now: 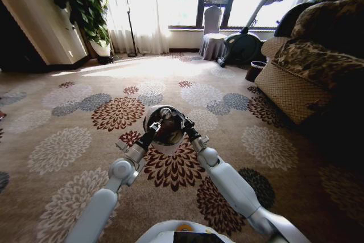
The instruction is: Pick up the trash from the ground and place it into the trash bin.
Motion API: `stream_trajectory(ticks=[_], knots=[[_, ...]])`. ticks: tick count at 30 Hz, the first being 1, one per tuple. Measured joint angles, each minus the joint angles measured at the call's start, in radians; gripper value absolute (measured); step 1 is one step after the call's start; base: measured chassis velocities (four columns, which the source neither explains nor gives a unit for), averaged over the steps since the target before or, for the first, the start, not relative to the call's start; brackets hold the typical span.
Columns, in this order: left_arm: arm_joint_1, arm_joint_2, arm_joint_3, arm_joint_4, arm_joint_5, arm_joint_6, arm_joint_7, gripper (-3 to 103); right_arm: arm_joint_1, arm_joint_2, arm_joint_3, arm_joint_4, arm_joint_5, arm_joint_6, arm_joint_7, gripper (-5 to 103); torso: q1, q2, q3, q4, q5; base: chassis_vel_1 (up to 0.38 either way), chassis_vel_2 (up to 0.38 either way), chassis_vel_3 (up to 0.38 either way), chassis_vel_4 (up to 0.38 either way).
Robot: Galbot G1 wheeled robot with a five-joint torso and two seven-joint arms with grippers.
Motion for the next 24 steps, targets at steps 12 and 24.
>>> stream_trajectory(ticks=[12, 24], knots=[[0.027, -0.018, 0.003, -0.025, 0.058, 0.011, -0.095, 14, 0.004, -0.017, 0.006, 0.018, 0.007, -0.004, 0.0, 0, 0.0, 0.0, 0.0, 0.0001, 0.0001, 0.0, 0.0, 0.0, 0.0], [0.087, -0.007, -0.001, -0.097, 0.067, 0.003, -0.043, 57, -0.002, -0.037, 0.01, 0.034, 0.014, -0.012, 0.0, 0, 0.0, 0.0, 0.0, 0.0001, 0.0001, 0.0, 0.0, 0.0, 0.0]])
